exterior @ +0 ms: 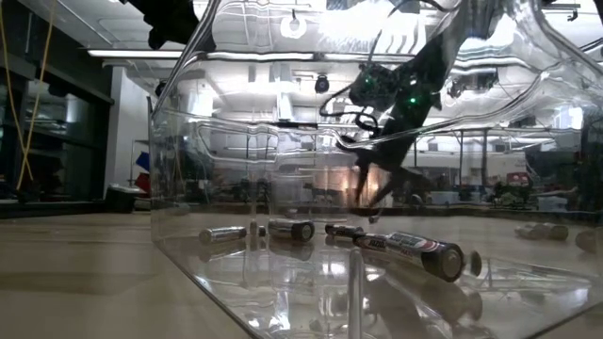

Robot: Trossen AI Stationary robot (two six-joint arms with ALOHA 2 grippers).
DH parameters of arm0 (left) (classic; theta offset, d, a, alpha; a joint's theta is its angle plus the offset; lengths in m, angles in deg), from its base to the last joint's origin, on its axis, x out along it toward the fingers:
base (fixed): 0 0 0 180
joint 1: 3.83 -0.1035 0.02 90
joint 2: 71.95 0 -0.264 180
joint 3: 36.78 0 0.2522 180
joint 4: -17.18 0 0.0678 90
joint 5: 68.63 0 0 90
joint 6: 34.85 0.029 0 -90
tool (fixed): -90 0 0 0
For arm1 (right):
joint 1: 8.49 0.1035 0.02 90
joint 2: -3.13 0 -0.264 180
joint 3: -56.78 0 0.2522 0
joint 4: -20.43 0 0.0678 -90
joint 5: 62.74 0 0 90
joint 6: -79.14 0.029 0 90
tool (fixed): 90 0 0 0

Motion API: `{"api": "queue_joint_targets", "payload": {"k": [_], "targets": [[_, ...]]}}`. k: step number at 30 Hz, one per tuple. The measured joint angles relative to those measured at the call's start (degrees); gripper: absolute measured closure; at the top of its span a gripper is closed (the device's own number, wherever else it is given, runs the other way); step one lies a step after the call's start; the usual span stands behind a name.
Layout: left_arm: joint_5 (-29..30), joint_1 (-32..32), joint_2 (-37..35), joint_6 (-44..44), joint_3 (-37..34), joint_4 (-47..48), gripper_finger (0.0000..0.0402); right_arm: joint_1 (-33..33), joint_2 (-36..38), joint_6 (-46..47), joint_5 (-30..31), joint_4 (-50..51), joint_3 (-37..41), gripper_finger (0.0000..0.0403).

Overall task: Sort batteries
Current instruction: Put the black battery into the top transparent bin

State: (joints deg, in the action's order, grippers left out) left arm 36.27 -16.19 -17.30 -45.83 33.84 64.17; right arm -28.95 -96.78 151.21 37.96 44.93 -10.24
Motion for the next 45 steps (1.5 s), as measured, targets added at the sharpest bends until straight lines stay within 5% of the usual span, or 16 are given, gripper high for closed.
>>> {"api": "queue_joint_targets", "payload": {"k": [5,19,25,34,45], "targets": [[0.0,0.0,0.0,0.1,0.0,0.2,0.0401,0.7,-1.1,-0.3,-0.3,-4.1,0.0,0.0285],[0.4,0.0,0.0,0.1,0.0,0.6,0.0402,0.5,-0.9,2.5,2.1,8.1,0.0,0.0285],[0.5,0.0,0.0,0.1,0.0,0.7,0.0402,0.5,3.0,-3.7,3.0,10.6,-3.0,0.0285],[0.5,0.0,0.0,0.0,0.0,0.9,0.0402,-7.1,0.8,-36.0,2.3,21.8,-7.0,0.0285],[0.6,0.0,0.0,-1.4,0.0,1.6,0.0401,-10.7,-5.0,-52.6,-1.9,18.8,-7.0,0.0285]]}}
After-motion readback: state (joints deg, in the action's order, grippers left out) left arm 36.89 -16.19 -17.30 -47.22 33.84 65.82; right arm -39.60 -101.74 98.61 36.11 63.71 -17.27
